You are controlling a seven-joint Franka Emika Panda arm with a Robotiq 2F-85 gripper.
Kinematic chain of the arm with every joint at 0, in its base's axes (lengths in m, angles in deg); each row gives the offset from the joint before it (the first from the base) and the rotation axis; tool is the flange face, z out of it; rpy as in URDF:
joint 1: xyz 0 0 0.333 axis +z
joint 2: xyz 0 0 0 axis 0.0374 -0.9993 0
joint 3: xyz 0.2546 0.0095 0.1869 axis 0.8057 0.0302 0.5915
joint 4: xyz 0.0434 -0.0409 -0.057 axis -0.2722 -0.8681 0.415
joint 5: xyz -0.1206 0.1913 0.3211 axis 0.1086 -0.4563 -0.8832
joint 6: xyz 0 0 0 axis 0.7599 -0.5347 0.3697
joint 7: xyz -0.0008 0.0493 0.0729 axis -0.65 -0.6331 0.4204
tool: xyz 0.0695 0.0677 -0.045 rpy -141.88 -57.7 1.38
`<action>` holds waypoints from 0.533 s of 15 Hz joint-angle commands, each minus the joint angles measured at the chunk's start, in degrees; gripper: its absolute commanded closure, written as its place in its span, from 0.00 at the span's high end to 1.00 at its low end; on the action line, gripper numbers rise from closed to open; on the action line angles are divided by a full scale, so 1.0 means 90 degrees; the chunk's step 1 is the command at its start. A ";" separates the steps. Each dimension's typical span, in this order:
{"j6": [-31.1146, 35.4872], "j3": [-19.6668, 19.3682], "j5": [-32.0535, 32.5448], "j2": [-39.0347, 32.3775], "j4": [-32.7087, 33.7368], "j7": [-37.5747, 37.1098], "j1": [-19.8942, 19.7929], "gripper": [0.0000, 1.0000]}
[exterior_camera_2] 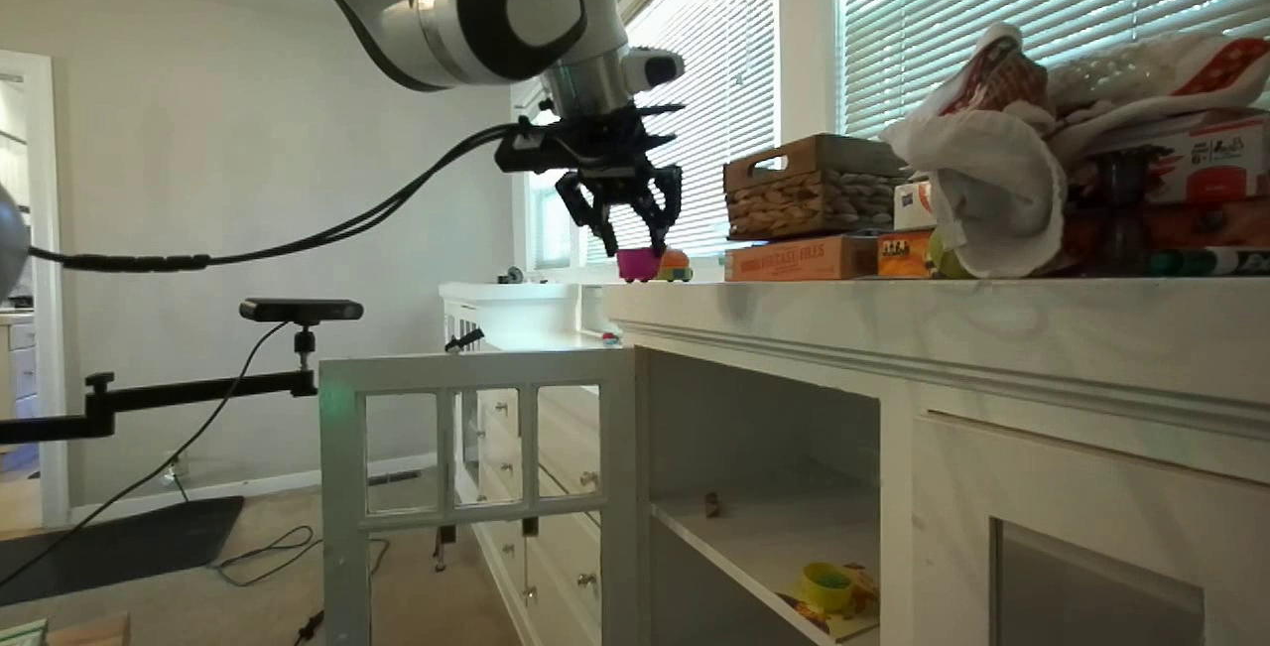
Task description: Remove the pink bowl from the cabinet
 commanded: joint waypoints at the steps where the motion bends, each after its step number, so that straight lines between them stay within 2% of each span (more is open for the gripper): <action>1: 0.0435 0.0110 0.0277 0.0132 0.0206 -0.0560 -0.0265 0.34; 5: 0.0753 -0.0003 0.0145 0.0398 0.0466 -0.0795 -0.0335 0.34; 8: 0.0792 -0.0295 -0.0040 0.0797 0.0858 -0.1096 -0.0159 0.34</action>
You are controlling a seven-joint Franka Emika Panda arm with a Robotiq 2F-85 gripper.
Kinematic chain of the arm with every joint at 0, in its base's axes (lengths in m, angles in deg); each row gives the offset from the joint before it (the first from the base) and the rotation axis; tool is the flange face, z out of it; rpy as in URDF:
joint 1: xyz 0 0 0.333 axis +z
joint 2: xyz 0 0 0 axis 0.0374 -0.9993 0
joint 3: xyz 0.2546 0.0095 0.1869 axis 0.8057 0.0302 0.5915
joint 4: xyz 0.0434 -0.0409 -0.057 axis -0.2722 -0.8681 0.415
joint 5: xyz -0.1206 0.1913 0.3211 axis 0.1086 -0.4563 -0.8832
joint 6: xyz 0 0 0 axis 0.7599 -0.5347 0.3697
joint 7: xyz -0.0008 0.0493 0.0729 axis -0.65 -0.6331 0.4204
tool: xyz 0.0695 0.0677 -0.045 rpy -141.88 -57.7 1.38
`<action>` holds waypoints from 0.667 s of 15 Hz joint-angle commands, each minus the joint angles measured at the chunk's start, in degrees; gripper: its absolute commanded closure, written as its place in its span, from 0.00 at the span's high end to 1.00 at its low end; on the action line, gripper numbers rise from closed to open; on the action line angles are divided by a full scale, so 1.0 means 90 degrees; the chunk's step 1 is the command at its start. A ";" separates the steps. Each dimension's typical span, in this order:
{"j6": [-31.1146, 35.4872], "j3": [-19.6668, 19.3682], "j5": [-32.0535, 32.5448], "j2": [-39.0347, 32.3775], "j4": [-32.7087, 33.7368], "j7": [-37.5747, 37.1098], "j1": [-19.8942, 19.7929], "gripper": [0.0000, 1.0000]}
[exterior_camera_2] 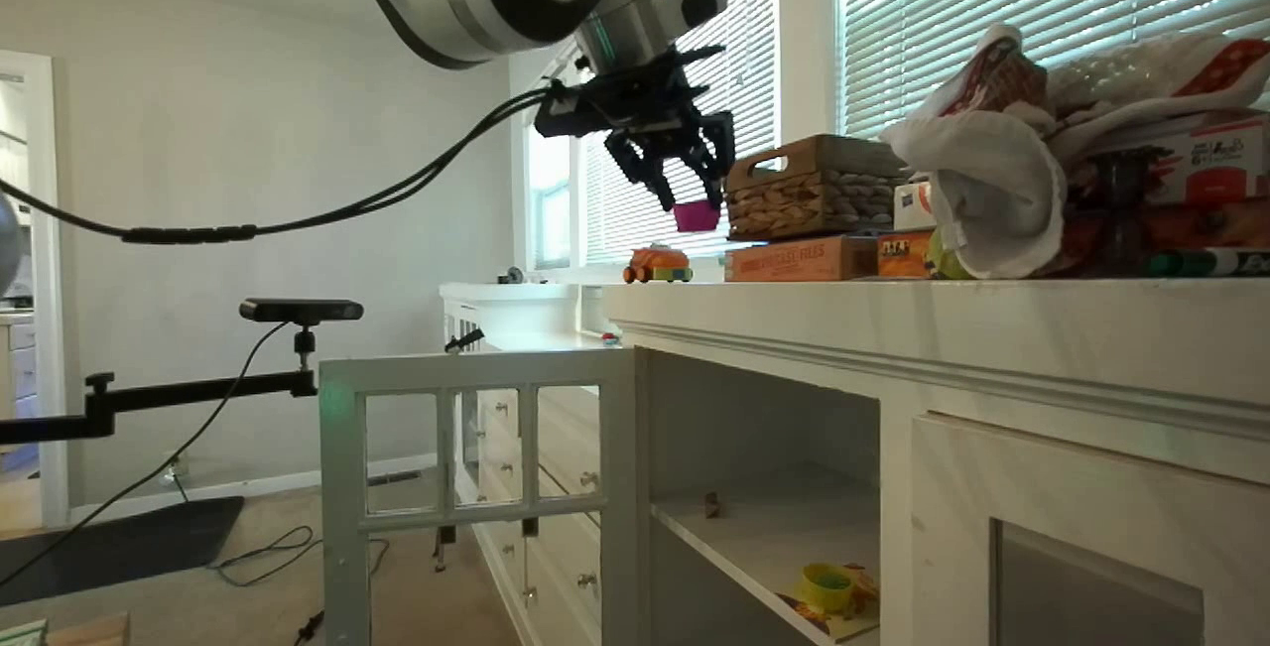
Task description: Remove the pink bowl from the cabinet
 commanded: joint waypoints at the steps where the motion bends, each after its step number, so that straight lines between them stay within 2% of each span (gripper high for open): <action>1: 0.0177 -0.0346 -0.0122 0.0782 0.0552 -0.0564 0.0215 0.34; 5: 0.0091 -0.1032 -0.0351 0.1398 0.1046 -0.0938 0.0776 0.34; 10: 0.0069 -0.2342 -0.0870 0.2005 0.1531 -0.1296 0.1984 0.34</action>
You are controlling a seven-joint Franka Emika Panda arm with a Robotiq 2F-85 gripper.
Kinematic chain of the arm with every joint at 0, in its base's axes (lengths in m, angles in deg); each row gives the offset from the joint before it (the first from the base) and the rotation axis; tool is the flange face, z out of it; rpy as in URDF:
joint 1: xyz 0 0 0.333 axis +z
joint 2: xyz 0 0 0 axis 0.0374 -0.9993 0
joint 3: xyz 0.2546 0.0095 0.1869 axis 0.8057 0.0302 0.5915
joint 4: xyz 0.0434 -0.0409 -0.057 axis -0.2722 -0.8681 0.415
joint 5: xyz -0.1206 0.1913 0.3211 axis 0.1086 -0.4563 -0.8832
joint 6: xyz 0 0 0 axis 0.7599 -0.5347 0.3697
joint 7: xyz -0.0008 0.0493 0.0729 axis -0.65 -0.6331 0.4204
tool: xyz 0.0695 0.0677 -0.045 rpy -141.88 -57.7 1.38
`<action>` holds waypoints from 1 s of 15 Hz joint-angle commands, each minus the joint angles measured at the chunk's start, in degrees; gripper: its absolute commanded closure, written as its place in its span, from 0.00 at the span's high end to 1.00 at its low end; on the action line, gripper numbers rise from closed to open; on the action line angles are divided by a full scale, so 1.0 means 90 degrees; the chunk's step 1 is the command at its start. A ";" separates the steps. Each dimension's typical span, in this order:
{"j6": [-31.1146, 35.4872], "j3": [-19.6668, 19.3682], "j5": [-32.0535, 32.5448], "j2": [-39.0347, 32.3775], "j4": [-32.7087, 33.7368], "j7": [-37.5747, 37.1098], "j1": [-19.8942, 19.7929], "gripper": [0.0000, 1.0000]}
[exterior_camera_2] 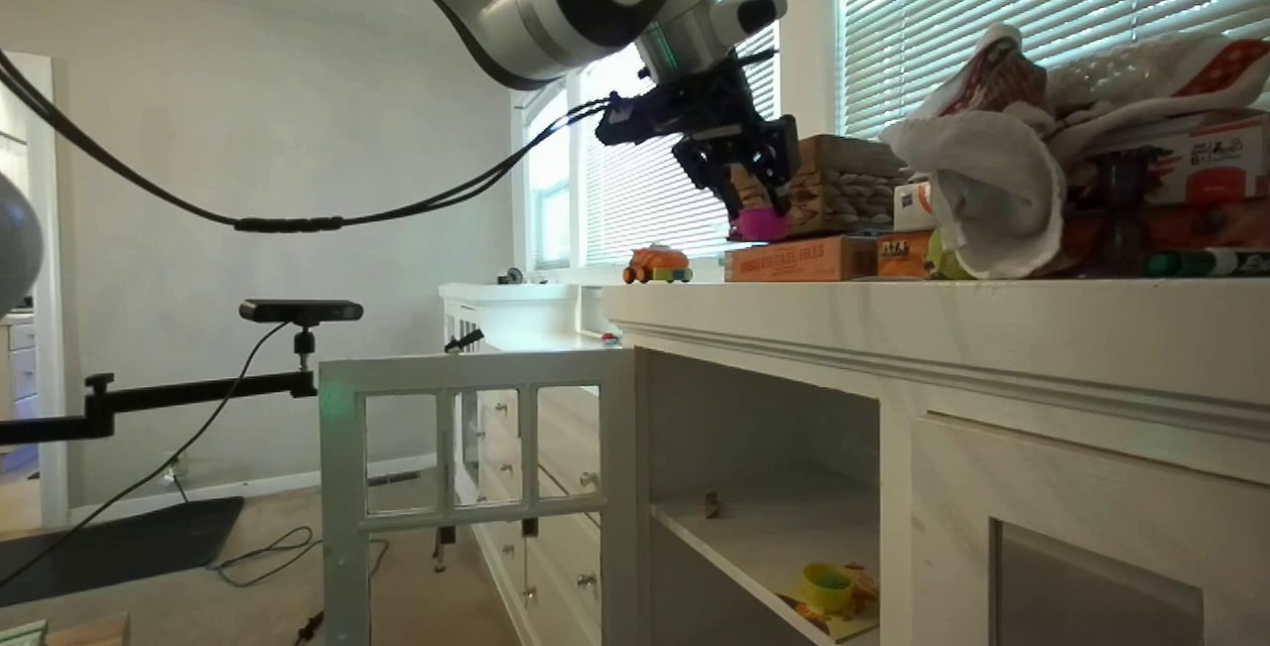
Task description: Remove the pink bowl from the cabinet
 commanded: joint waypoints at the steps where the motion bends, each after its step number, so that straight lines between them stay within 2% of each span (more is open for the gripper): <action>1: 0.0036 -0.1065 -0.0623 0.0777 0.0453 -0.0336 0.0969 0.34; 6: -0.0013 -0.2668 -0.1356 0.1193 0.0628 -0.0238 0.2399 0.34; 8: -0.0050 -0.3439 -0.1597 0.1345 0.0705 -0.0182 0.3072 0.34; 10: -0.0083 -0.4391 -0.1754 0.1451 0.0790 -0.0162 0.3928 0.34; 11: -0.0072 -0.4934 -0.1741 0.1472 0.0820 -0.0205 0.4425 0.61; 12: -0.0087 -0.4700 -0.0846 0.1166 0.0873 -0.0865 0.4197 0.85; 14: -0.0115 -0.5167 -0.0433 0.1093 0.0966 -0.1250 0.4644 0.89; 15: -0.0140 -0.5313 -0.0205 0.1040 0.1014 -0.1454 0.4786 0.96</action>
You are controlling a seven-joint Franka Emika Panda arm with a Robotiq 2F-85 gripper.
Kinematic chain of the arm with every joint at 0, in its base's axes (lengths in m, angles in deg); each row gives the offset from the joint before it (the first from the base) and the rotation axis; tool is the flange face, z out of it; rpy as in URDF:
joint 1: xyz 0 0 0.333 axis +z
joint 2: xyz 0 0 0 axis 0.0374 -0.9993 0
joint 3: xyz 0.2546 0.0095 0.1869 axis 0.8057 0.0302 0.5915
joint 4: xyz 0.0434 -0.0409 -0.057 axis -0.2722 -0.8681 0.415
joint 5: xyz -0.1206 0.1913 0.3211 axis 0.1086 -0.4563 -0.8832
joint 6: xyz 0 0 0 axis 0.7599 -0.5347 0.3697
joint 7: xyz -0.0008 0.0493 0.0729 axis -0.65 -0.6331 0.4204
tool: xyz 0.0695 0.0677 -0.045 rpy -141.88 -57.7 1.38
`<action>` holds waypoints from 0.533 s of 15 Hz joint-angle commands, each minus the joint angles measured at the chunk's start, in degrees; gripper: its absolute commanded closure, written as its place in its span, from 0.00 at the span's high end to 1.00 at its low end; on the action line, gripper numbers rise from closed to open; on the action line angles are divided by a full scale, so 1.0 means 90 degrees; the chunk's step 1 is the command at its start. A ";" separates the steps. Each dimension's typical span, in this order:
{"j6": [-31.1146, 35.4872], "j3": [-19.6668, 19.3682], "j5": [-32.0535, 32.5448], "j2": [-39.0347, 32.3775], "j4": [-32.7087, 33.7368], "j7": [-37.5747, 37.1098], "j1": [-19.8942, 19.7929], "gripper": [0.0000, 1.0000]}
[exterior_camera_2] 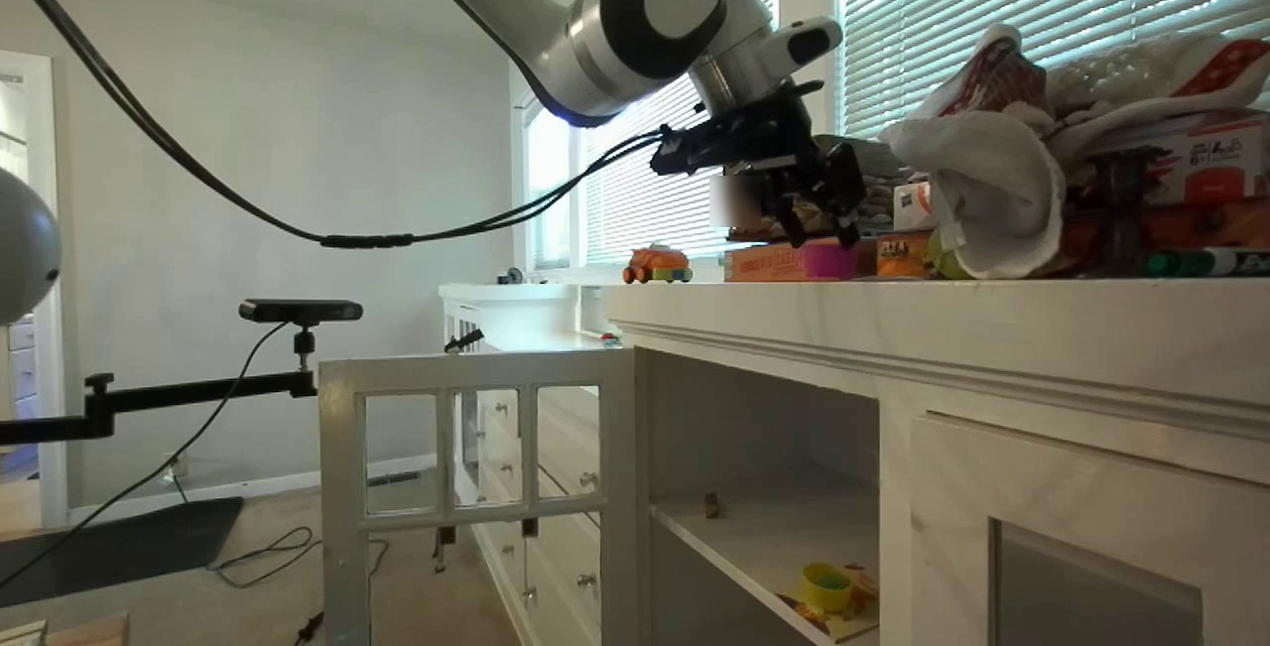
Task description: Remove the pink bowl from the cabinet
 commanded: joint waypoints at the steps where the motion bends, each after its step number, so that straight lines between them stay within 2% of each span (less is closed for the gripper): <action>1: -0.0133 -0.0555 0.0833 -0.0130 0.0231 -0.0881 0.0566 0.99; 4: -0.0194 -0.0839 0.1270 -0.0222 0.0366 -0.1336 0.0897 1.00; 7: 0.0010 -0.0832 0.1200 -0.0101 0.0338 -0.1407 0.0989 1.00; 8: 0.0200 -0.1955 0.0152 0.0261 0.0248 -0.0648 0.2110 1.00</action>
